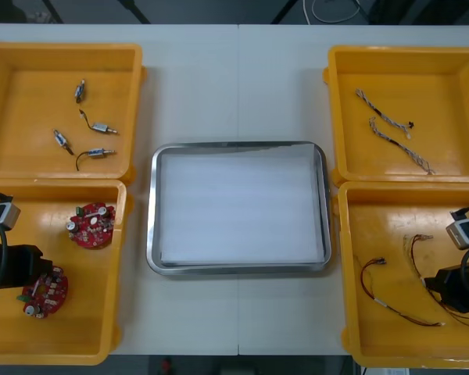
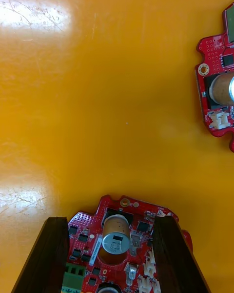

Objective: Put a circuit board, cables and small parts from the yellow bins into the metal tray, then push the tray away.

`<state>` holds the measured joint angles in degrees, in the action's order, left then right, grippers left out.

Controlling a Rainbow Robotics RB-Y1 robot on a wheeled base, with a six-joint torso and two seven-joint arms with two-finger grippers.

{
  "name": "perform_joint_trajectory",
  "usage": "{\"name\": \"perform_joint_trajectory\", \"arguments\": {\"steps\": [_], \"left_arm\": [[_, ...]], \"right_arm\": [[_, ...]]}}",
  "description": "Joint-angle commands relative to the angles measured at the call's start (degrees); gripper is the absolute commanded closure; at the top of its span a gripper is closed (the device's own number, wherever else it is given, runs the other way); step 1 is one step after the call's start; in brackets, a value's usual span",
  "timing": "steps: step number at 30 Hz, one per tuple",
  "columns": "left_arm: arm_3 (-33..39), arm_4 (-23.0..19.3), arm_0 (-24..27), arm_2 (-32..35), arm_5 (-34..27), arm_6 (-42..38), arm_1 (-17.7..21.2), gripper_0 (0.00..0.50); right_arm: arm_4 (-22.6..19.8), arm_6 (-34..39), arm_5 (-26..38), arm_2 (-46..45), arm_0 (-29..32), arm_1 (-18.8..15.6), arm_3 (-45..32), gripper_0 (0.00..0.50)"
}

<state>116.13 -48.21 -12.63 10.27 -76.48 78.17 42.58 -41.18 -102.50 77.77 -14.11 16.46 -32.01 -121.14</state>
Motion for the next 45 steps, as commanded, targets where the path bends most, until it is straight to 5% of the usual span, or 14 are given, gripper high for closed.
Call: {"name": "perform_joint_trajectory", "arguments": {"steps": [1,19,28,29,30,32,40,41,44,45], "left_arm": [[-0.03,0.75,-2.75,-0.69,1.6,-0.56,0.48,0.0],[-1.79,1.9,-3.1,-2.98,5.03,-0.83,0.48,0.0],[-1.79,2.16,-3.19,-2.98,5.03,-1.09,0.39,0.0],[-1.79,2.16,-3.1,-2.98,5.11,-1.09,0.48,0.018],[-1.79,2.16,-3.19,-2.98,5.03,-1.09,0.48,0.088],[-1.79,2.34,-3.1,-2.98,5.11,-1.18,0.39,0.499],[-1.7,2.07,-3.02,-2.98,5.11,-2.06,0.48,0.5],[-1.7,1.98,-2.93,-2.98,5.11,-2.14,0.48,0.5],[-1.7,1.81,-2.58,-2.62,5.03,-2.41,0.48,0.5],[-1.61,1.81,-2.4,-2.36,5.03,-2.5,0.48,0.5]], "right_arm": [[1.63,-1.3,-0.69,3.48,1.21,-1.57,0.11,0.0],[6.99,-6.49,-1.66,6.29,1.56,-1.74,0.11,0.0],[9.28,-6.14,-6.93,9.28,2.79,-1.74,1.52,0.0],[9.54,-6.14,-7.81,9.63,2.97,-1.74,1.96,0.0],[9.54,-6.14,-8.16,9.8,2.97,-1.74,2.13,0.0],[10.07,-6.14,-8.51,10.16,3.14,-1.74,2.4,0.0],[10.68,-6.14,-8.42,9.98,4.02,-1.74,2.48,0.007],[10.6,-6.22,-8.42,9.98,4.02,-1.74,2.4,0.069],[10.51,-5.96,-8.33,9.98,4.29,-1.74,2.4,0.483],[10.42,-5.79,-8.16,9.89,4.29,-1.74,2.4,0.5]]}}
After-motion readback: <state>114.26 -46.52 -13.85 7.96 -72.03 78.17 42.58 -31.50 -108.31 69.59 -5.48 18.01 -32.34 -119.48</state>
